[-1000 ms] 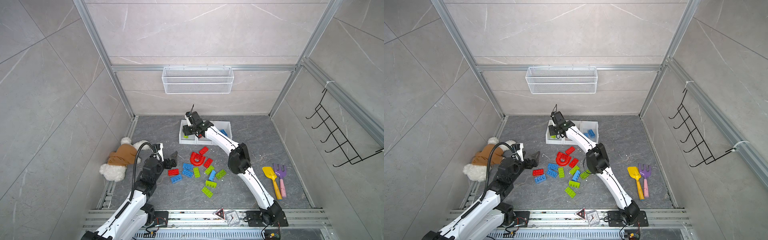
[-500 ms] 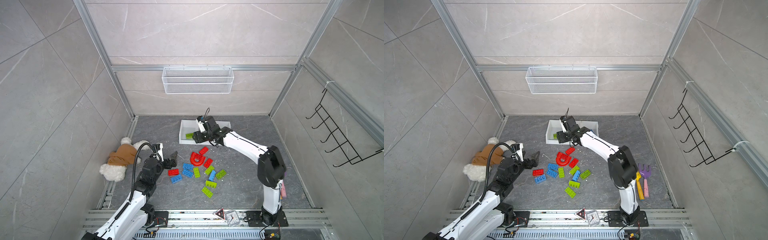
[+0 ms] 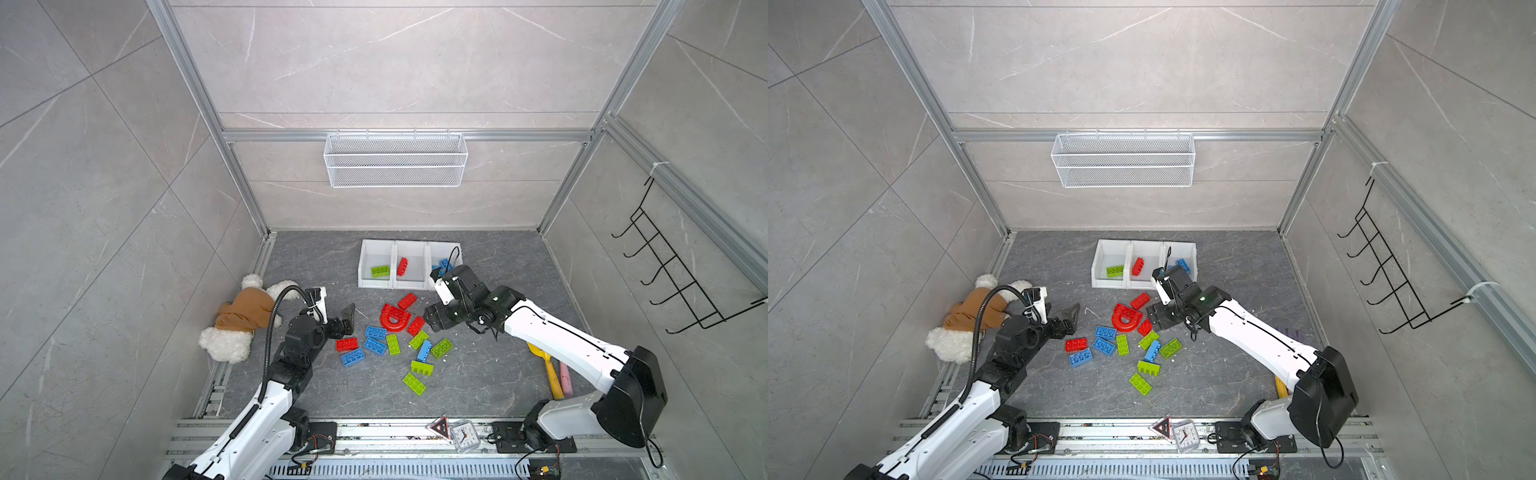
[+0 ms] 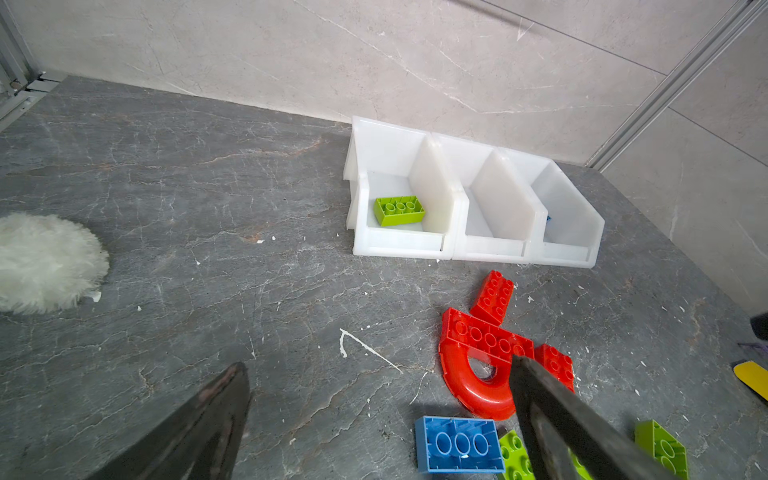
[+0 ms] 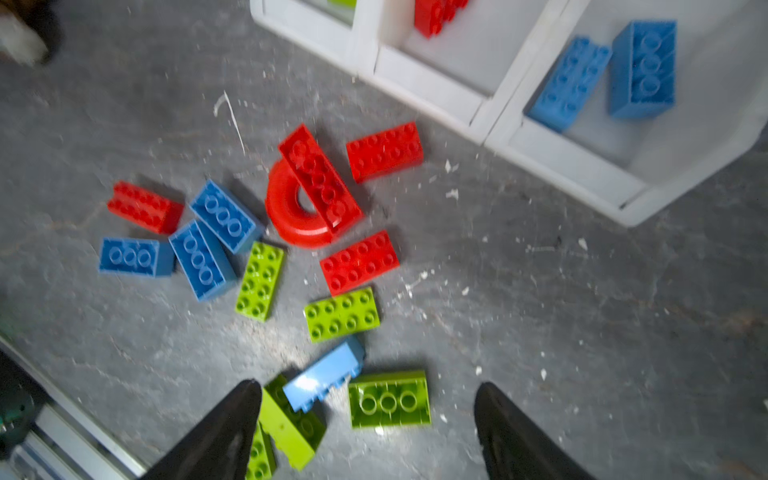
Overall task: Sort the legos into containers by color
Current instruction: 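Move the right gripper back over another lime-green brick in the pile, then grasp the upside-down lime-green brick with the right gripper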
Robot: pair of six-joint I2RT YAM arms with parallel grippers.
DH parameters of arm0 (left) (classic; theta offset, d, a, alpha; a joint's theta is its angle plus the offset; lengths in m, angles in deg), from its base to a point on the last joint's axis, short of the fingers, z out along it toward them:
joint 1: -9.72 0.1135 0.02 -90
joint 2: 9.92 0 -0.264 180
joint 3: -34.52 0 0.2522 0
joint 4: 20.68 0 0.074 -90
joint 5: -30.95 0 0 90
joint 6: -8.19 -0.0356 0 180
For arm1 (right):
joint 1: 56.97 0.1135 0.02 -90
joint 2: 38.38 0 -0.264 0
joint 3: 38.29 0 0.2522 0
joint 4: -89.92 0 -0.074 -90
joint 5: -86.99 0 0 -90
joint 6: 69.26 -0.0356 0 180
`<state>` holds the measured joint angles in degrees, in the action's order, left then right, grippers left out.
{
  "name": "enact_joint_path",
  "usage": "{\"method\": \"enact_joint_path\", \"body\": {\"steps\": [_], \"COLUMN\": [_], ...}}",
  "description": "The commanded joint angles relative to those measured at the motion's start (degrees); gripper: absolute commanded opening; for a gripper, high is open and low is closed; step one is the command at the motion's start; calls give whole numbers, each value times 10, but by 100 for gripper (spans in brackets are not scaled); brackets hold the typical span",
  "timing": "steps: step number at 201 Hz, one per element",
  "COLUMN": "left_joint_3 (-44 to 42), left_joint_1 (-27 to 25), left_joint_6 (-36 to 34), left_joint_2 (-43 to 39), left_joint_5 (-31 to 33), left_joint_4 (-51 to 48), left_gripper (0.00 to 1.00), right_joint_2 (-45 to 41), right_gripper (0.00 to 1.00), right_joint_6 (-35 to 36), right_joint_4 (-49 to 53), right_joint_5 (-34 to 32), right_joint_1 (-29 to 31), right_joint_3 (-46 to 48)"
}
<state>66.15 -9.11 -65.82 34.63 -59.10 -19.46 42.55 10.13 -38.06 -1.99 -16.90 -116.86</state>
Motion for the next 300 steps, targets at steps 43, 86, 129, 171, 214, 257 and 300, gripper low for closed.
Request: {"method": "enact_joint_path", "body": {"steps": [43, 86, 129, 171, 214, 257, 300], "left_joint_3": [17, 17, 18, 20, 23, 24, 24], "left_joint_1": [1, 1, 1, 1, 1, 1, 1], "left_joint_6": [-15, -16, -16, -16, -17, -17, -17], "left_joint_2": [15, 19, 19, 18, 20, 19, 19], "left_joint_5": [-1, 1, -2, -1, -4, -4, -6], "left_joint_4": [12, 13, 11, 8, 5, 4, 3], "left_gripper": [100, 100, 100, 100, 100, 100, 100], "right_joint_2": [58, 97, 128, 164, 194, 207, 209], "right_gripper": [88, 88, 89, 89, 88, 87, 82], "right_joint_6": [63, 64, 67, 68, 56, 56, 43], "right_joint_4": [83, 68, 61, 79, 77, 61, 49], "right_joint_5": [-41, -56, -50, -37, -42, -22, -25], "right_joint_1": [38, 40, 40, 41, 41, 40, 41], "right_joint_3": [29, 38, 33, 16, 9, 9, 12]}}
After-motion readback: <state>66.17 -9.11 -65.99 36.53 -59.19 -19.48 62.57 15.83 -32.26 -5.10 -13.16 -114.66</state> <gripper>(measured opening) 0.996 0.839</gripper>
